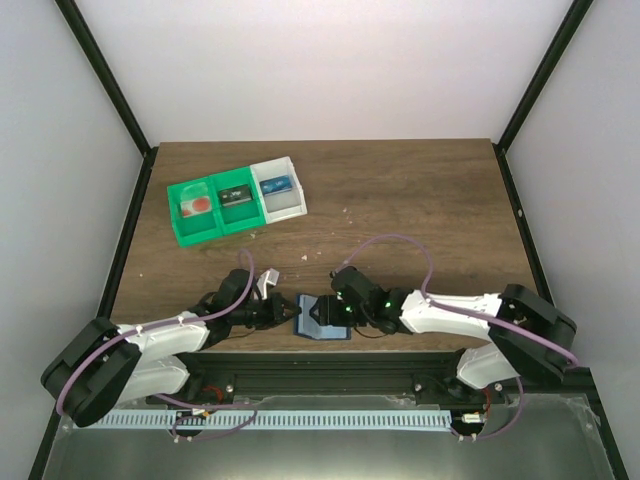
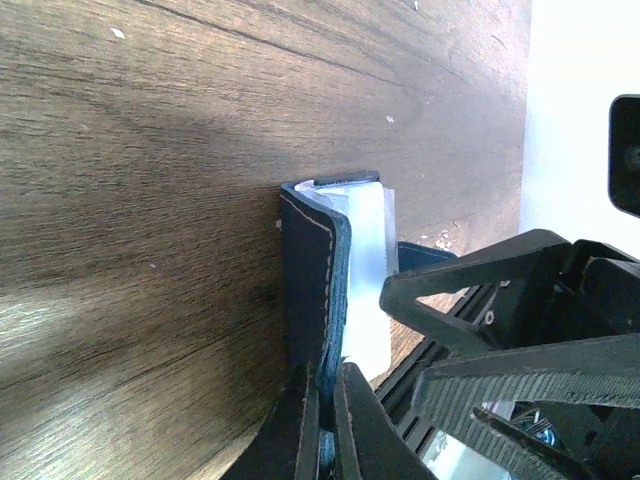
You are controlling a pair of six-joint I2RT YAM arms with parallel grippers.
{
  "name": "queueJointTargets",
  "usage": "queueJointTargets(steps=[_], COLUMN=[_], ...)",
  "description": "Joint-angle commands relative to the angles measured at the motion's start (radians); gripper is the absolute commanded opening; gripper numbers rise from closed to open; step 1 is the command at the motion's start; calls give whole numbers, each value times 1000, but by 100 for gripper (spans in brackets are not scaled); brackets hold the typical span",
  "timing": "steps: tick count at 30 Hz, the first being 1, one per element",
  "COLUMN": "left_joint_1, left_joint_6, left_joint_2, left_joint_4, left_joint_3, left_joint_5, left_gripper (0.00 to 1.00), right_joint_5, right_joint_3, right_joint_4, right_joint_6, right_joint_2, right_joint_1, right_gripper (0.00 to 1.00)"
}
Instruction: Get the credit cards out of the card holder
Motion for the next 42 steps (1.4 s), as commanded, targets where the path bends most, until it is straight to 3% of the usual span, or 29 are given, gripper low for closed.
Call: queueJointTargets(steps=[1,7,22,42], left_joint_1=[-2,-2,-2,-2], left_joint_6=[14,11,19,7], left_joint_2=[-9,-10,18,43], left_joint_4=[4,-7,9,30], left_joint_3=[32,37,31,35], left_joint_5=[-7,-12,-17,-28], left_gripper=[0,0,0,0], right_joint_5=[-40,-99,92,100], right_joint_3=[38,52,114,88], right_joint_4=[51,115,41,42], right_joint_6=[2,18,52,51], right_joint_2=[62,126,121,197], right_joint_1=[8,7,-8,-24], right_gripper=[58,62,62,56])
